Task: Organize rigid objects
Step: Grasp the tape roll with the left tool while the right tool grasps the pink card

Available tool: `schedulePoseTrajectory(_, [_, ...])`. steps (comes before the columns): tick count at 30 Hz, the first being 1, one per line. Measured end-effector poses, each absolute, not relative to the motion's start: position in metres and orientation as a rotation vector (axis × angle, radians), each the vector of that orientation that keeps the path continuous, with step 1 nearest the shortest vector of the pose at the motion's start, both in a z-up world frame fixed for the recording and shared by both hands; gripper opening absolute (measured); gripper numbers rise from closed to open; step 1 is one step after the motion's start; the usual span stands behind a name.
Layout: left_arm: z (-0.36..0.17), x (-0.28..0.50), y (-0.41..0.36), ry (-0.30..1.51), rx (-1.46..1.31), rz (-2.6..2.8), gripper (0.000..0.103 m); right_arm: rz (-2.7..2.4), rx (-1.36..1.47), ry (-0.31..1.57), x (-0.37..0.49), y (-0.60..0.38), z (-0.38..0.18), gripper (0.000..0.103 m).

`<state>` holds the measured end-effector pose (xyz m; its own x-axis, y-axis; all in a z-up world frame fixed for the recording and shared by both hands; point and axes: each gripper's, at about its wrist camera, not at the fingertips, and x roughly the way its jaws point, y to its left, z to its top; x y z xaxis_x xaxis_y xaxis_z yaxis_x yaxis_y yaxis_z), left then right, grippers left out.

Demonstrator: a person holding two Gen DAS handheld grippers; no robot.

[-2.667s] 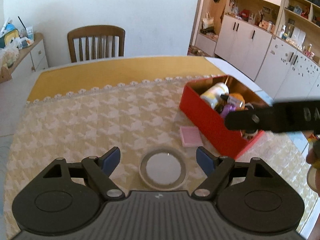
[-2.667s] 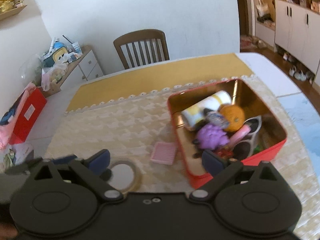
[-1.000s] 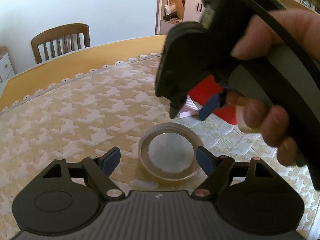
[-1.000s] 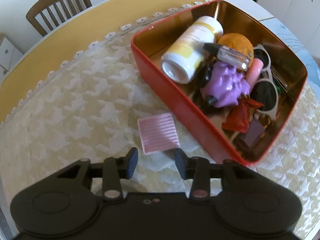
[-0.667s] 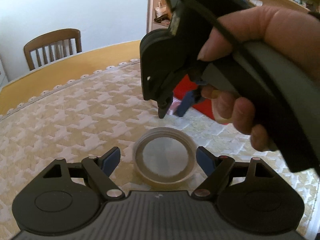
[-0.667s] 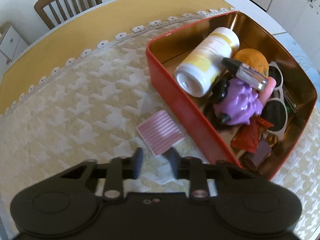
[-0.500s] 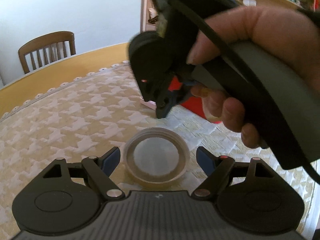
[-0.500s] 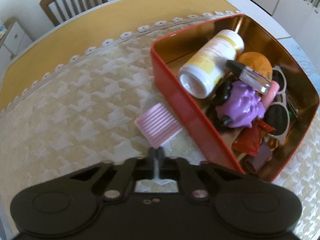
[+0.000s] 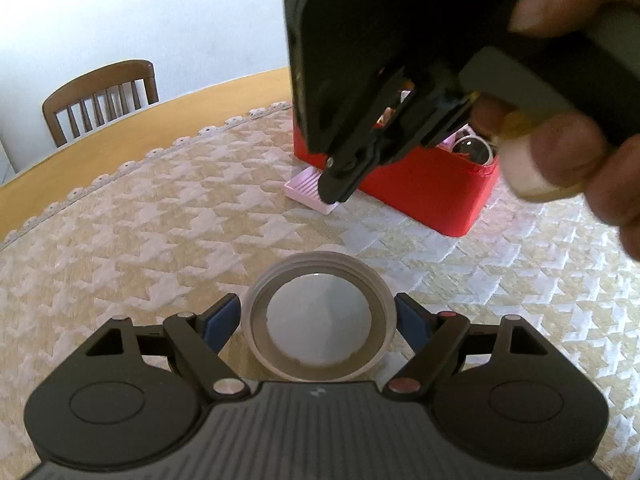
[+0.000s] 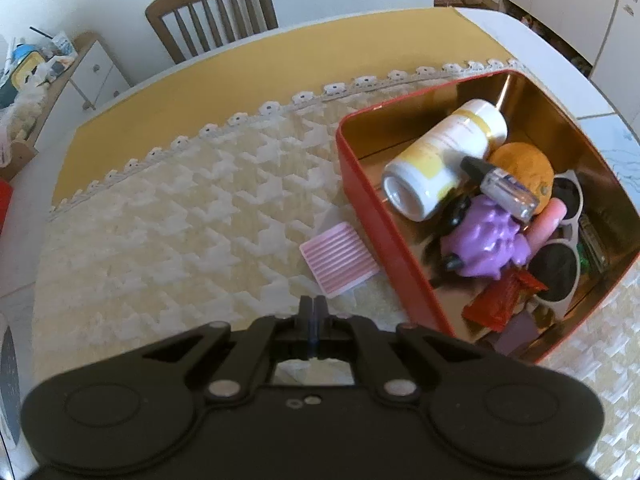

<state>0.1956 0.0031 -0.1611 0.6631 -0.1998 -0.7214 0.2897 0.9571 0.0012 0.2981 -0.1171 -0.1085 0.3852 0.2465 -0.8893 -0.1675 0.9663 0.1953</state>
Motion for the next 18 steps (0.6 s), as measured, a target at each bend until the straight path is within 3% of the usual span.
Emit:
schedulePoseTrajectory(4, [-0.163,0.194,0.0,0.8,0.132,-0.26,0.077,0.329,0.065,1.136,0.299,-0.116,-0.107,0.001])
schedulePoseTrajectory(7, [-0.163,0.191,-0.001,0.791,0.143,-0.246,0.077,0.383,0.027,1.109,0.3,-0.109,-0.107,0.018])
schedulePoseTrajectory(9, [-0.163,0.191,0.0,0.79,0.138,-0.236,0.077,0.412,-0.012,1.095,0.3,-0.104,-0.109,0.021])
schedulePoseTrajectory(11, [-0.162,0.191,0.002,0.794,0.13,-0.228,0.077,0.433,-0.059,1.09,0.302,-0.098,-0.111,0.03])
schedulePoseTrajectory(18, [-0.161,0.191,0.01,0.809,0.096,-0.215,0.077,0.435,-0.155,1.082,0.312,-0.087,-0.122,0.03])
